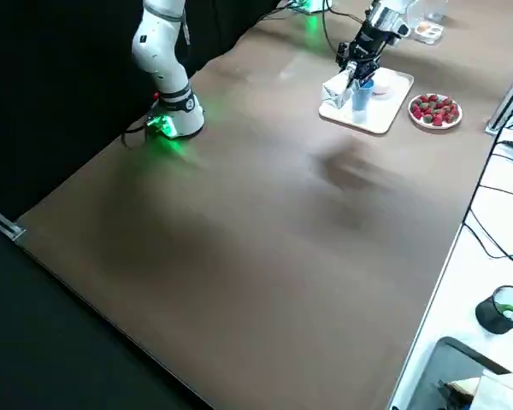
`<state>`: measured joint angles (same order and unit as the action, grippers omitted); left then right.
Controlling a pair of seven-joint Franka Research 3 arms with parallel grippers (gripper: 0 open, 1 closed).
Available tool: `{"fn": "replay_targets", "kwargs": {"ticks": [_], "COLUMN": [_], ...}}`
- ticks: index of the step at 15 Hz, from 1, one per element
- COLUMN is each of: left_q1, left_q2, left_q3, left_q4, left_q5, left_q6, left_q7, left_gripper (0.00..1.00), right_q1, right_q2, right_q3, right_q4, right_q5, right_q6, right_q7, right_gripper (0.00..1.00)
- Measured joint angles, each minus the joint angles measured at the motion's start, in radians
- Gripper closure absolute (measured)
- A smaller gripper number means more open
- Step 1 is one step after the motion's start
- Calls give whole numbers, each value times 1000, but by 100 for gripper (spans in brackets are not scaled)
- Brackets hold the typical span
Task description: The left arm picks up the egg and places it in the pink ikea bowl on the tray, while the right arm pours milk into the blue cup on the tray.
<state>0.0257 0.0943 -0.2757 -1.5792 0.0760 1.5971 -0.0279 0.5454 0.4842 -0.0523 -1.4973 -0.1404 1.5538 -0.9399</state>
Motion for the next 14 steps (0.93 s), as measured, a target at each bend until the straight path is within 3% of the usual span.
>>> {"fn": "replay_targets", "kwargs": {"ticks": [3, 6, 14], "left_q1": [3, 24, 45], "left_q2": [-1, -2, -7], "left_q3": [2, 4, 2], "left_q4": [-1, 3, 5], "left_q5": [-3, -4, -6], "left_q6": [0, 0, 0], "left_q7": [-6, -7, 4], "left_gripper": [0, 0, 0], "right_q1": [-13, -81, -448], "right_q2": [1, 1, -4], "right_q3": [-10, -16, -24], "right_q4": [0, 1, 7], "right_q5": [-1, 4, 197], "right_q6": [-1, -1, -1], "right_q7": [-10, -74, -561], "right_gripper": [59, 58, 56]}}
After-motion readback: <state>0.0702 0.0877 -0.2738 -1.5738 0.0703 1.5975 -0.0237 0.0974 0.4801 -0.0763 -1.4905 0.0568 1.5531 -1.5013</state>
